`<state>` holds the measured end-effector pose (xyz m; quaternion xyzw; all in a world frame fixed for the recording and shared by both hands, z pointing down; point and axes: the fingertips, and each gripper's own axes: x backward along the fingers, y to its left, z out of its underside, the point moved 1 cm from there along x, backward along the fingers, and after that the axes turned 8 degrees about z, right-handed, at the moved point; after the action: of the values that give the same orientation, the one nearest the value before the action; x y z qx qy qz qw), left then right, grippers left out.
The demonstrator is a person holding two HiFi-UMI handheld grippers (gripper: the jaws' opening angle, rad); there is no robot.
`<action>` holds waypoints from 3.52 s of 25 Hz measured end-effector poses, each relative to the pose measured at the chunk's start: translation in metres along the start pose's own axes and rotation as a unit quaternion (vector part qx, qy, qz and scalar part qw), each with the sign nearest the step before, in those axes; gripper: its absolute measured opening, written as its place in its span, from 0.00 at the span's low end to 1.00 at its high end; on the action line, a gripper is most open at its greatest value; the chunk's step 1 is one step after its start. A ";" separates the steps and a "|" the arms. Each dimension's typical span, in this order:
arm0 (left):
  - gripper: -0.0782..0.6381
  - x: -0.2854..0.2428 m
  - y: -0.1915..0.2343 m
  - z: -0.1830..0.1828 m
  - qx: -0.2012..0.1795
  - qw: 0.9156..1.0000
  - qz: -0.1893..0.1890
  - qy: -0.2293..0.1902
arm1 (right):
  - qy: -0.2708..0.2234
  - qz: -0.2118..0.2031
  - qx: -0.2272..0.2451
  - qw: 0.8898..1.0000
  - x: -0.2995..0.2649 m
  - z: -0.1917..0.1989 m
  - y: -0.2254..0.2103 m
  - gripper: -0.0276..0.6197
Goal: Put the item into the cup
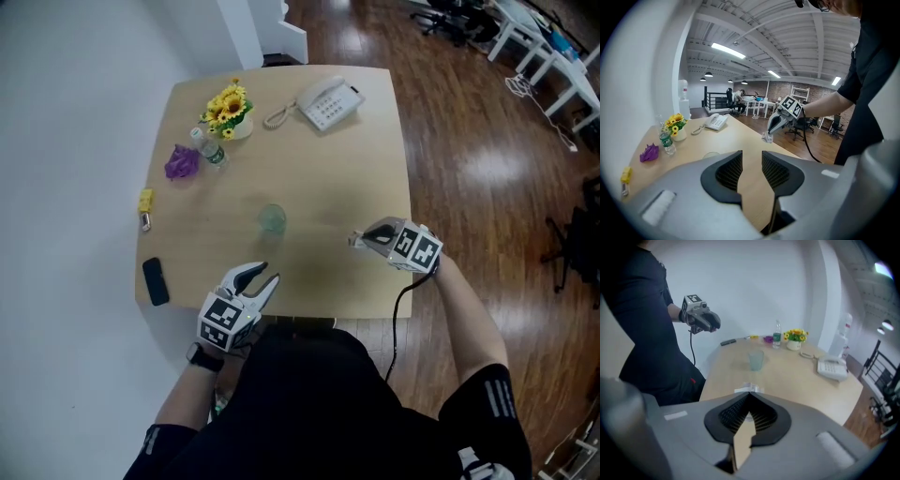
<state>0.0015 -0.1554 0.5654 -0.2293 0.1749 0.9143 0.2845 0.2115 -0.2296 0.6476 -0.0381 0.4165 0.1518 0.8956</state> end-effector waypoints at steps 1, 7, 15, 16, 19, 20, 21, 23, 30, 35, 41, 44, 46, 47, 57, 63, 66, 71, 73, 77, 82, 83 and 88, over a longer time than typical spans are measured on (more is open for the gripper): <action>0.28 0.002 0.002 0.000 0.000 1.000 -0.003 -0.003 | -0.011 0.004 0.017 1.000 -0.001 -0.021 -0.001 0.06; 0.28 0.018 0.022 0.002 0.009 1.000 -0.014 -0.017 | -0.037 0.021 0.082 0.996 -0.035 -0.126 -0.001 0.06; 0.28 0.041 0.062 0.005 0.012 0.999 -0.008 -0.037 | 0.000 0.041 0.080 0.996 -0.125 -0.182 0.007 0.06; 0.28 0.045 0.067 0.008 0.013 0.999 -0.007 -0.036 | 0.008 0.047 0.075 0.996 -0.136 -0.183 0.006 0.06; 0.28 0.055 0.082 0.018 0.017 0.999 -0.002 -0.031 | 0.032 0.054 0.051 0.997 -0.165 -0.183 0.004 0.06; 0.28 0.059 0.087 0.022 0.019 0.999 -0.001 -0.030 | 0.042 0.053 0.045 0.997 -0.174 -0.181 0.004 0.06; 0.28 0.062 0.092 0.025 0.021 0.999 0.000 -0.029 | 0.053 0.053 0.042 0.996 -0.181 -0.177 0.004 0.06; 0.28 0.068 0.102 0.031 0.023 0.999 0.004 -0.027 | 0.078 0.055 0.041 0.995 -0.195 -0.170 0.004 0.06; 0.28 0.081 0.124 0.043 0.029 0.999 0.015 -0.023 | 0.141 0.066 0.060 0.986 -0.227 -0.155 0.007 0.06; 0.28 0.086 0.126 0.048 0.031 0.999 0.024 -0.022 | 0.176 0.064 0.067 0.980 -0.241 -0.143 0.012 0.06; 0.28 0.093 0.130 0.058 0.037 0.999 0.019 -0.019 | 0.198 0.052 0.062 0.977 -0.254 -0.137 0.011 0.06; 0.28 0.097 0.130 0.060 0.040 0.999 0.014 -0.020 | 0.201 0.048 0.064 0.976 -0.256 -0.138 0.011 0.07; 0.28 0.099 0.131 0.062 0.041 0.999 0.011 -0.022 | 0.195 0.049 0.064 0.977 -0.255 -0.141 0.012 0.10; 0.28 0.100 0.130 0.062 0.042 0.999 0.009 -0.023 | 0.190 0.051 0.062 0.978 -0.253 -0.143 0.013 0.12; 0.28 0.091 0.114 0.047 0.026 0.999 0.008 -0.033 | 0.050 0.108 0.039 0.992 -0.168 -0.207 0.009 0.13; 0.28 0.081 0.090 0.023 0.003 0.999 0.004 -0.045 | -0.060 0.129 -0.009 0.990 -0.079 -0.226 0.025 0.13; 0.28 0.075 0.072 0.014 0.000 0.999 0.001 -0.050 | -0.114 0.125 -0.052 0.984 -0.039 -0.221 0.040 0.06; 0.28 0.062 0.030 0.015 0.002 0.999 -0.003 -0.051 | -0.179 0.114 -0.149 0.966 0.012 -0.187 0.062 0.05; 0.28 0.059 0.010 0.017 0.005 0.999 0.003 -0.052 | -0.202 0.103 -0.204 0.952 0.029 -0.170 0.070 0.05; 0.28 0.060 -0.018 0.023 -0.004 0.999 0.019 -0.040 | -0.216 0.103 -0.258 0.936 0.052 -0.139 0.092 0.05; 0.28 0.074 -0.031 0.025 -0.019 0.998 0.036 -0.044 | -0.219 0.125 -0.272 0.929 0.071 -0.124 0.129 0.05; 0.28 0.079 -0.034 0.027 -0.024 0.998 0.040 -0.045 | -0.219 0.130 -0.274 0.927 0.072 -0.125 0.138 0.05; 0.28 0.118 -0.052 0.050 -0.043 0.996 0.060 -0.045 | -0.232 0.148 -0.299 0.914 0.071 -0.139 0.196 0.05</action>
<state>-0.0695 -0.0403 0.5360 -0.1894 0.1358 0.9457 0.2266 0.0932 -0.0528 0.5148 -0.2059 0.1332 0.4046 0.8810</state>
